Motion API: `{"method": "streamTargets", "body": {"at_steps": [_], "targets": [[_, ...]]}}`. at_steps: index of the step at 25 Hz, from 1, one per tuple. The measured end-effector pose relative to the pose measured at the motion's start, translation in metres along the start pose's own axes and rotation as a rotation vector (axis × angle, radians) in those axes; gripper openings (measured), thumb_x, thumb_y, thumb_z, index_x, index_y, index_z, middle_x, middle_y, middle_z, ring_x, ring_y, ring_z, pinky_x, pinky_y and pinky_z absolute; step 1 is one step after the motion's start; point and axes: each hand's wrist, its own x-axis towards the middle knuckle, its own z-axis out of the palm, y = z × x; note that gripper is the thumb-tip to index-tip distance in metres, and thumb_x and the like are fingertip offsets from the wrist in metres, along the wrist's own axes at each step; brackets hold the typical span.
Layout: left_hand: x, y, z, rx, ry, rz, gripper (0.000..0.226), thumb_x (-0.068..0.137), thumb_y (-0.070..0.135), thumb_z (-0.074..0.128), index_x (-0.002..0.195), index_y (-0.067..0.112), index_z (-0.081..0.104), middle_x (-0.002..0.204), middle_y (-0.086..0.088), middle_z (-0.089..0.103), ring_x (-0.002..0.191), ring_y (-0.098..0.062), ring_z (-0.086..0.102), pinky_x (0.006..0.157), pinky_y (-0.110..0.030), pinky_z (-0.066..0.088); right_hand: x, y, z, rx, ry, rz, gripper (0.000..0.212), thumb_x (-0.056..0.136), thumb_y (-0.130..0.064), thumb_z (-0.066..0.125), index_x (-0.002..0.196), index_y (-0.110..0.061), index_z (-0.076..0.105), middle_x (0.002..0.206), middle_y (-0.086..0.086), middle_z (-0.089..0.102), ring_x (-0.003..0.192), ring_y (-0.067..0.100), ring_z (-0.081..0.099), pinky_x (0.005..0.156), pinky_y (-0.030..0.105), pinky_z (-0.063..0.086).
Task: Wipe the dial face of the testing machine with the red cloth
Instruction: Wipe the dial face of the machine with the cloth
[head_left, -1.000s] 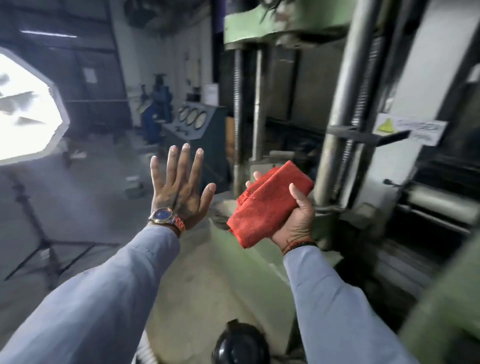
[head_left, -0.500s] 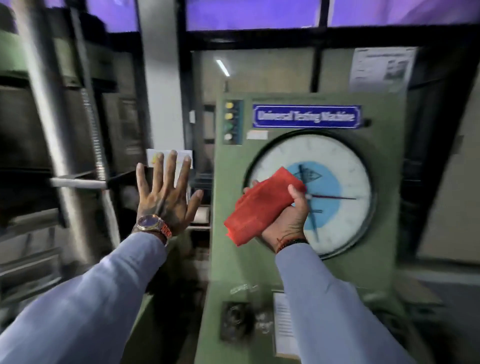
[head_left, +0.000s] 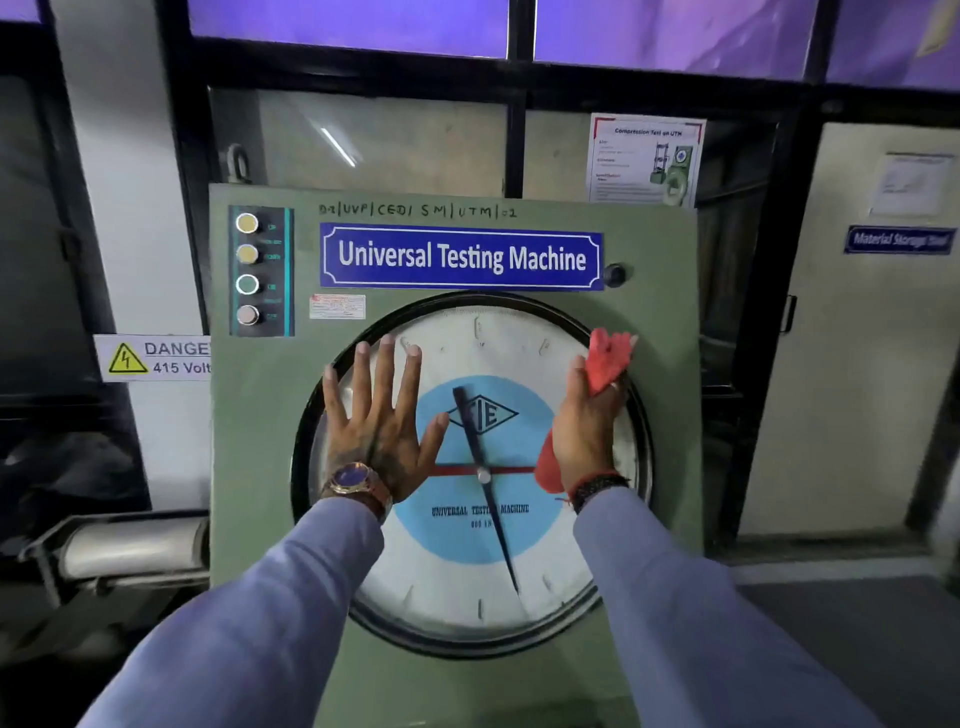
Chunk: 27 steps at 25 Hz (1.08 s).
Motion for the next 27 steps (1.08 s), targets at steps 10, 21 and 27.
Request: {"method": "streamTargets", "body": {"at_steps": [10, 21, 27], "targets": [[0.034, -0.042, 0.111, -0.007, 0.138, -0.028, 0.097, 0.100, 0.081, 0.032, 0.176, 0.022, 0.017, 0.186, -0.009, 0.010, 0.172, -0.035, 0.006, 0.137, -0.062, 0.003, 0.072, 0.077, 0.092, -0.995, 0.104, -0.467, 0.095, 0.099, -0.087, 0.035, 0.177, -0.036, 0.016, 0.186, 0.019, 0.009, 0.171, 0.049, 0.009, 0.134, 0.070, 0.003], [0.017, -0.050, 0.112, 0.023, 0.179, -0.118, 0.114, 0.093, 0.086, 0.043, 0.176, 0.014, 0.014, 0.186, -0.007, 0.010, 0.173, -0.029, 0.007, 0.139, -0.051, 0.007, 0.083, 0.068, 0.109, -0.982, -0.134, -0.945, 0.061, 0.113, -0.057, 0.034, 0.173, -0.051, 0.023, 0.188, 0.002, 0.013, 0.172, 0.040, 0.011, 0.137, 0.067, 0.002], [0.015, -0.044, 0.109, 0.041, 0.168, -0.150, 0.119, 0.089, 0.089, 0.041, 0.176, 0.012, 0.015, 0.186, -0.008, 0.009, 0.172, -0.030, 0.006, 0.139, -0.053, 0.008, 0.105, 0.113, 0.013, -0.987, 0.070, -0.645, 0.062, 0.113, -0.051, 0.035, 0.173, -0.042, 0.028, 0.185, 0.016, 0.019, 0.169, 0.050, 0.017, 0.131, 0.079, 0.011]]}}
